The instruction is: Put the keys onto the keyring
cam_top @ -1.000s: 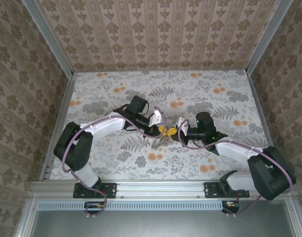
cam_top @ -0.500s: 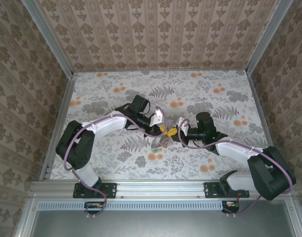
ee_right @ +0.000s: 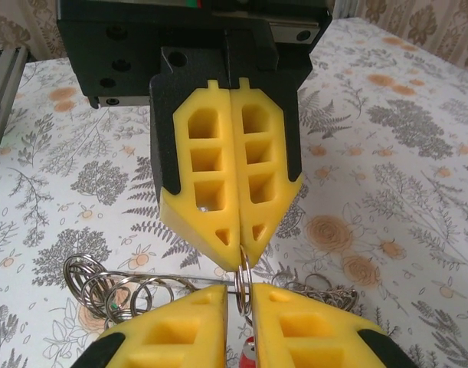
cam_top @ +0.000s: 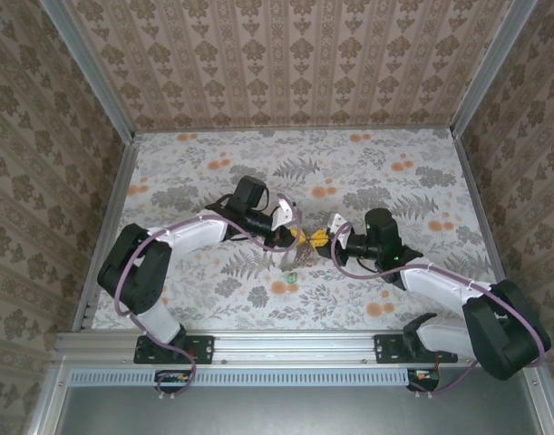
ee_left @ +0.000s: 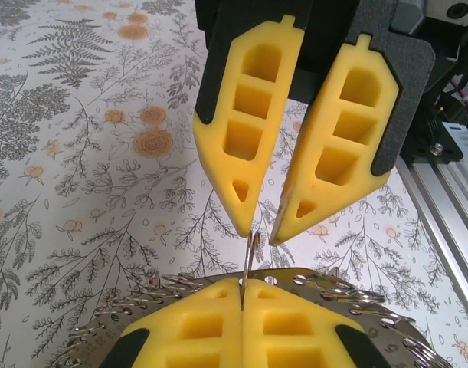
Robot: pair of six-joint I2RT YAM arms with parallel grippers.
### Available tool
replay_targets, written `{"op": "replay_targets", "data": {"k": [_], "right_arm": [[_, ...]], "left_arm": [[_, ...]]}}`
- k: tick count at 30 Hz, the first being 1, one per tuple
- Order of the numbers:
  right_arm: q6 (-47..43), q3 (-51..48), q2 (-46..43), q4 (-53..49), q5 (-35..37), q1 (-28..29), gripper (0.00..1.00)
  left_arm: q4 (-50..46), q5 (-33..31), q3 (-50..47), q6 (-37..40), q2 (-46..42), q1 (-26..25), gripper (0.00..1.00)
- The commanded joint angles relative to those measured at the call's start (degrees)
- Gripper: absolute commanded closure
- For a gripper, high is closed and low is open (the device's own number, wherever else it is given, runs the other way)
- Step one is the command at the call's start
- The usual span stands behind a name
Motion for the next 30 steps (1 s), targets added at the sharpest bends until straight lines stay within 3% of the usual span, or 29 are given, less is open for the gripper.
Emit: {"op": "replay_targets", "data": {"k": [1,15,21,24,26,30], "right_arm": [[1.1,-0.9,-0.3,3.7,0.1,0.3,0.82],[0.7,-0.3,2.8,5.7,0.7,0.3,0.82],[-1.8,0.0,2.4,4.8,0.9,0.2,0.98],[-3.5,1.2,1.7,1.9,-0.1,0.3,1.0],[-4.6,2.5,1.1,-1.1,-1.0,0.3,1.0],[-7.2,4.9,0.9,-6.4,-2.7,0.3,1.0]], "left_arm": [[5.2,3.3,-0.7,-3.1,-2.6,0.4,1.0],[9.4,4.1,-2.8,-6.1,-3.5,0.4,1.0],[10.2,3.5,-3.6,-6.6,-4.3,0.4,1.0],[7.4,1.9,-3.1,-5.0,-4.4,0.1,1.0],[4.7,1.2,-2.5,-3.2,-4.2,-0.4,0.9],[1.0,1.2,-0.3,-1.1,-2.8,-1.1,0.85]]}}
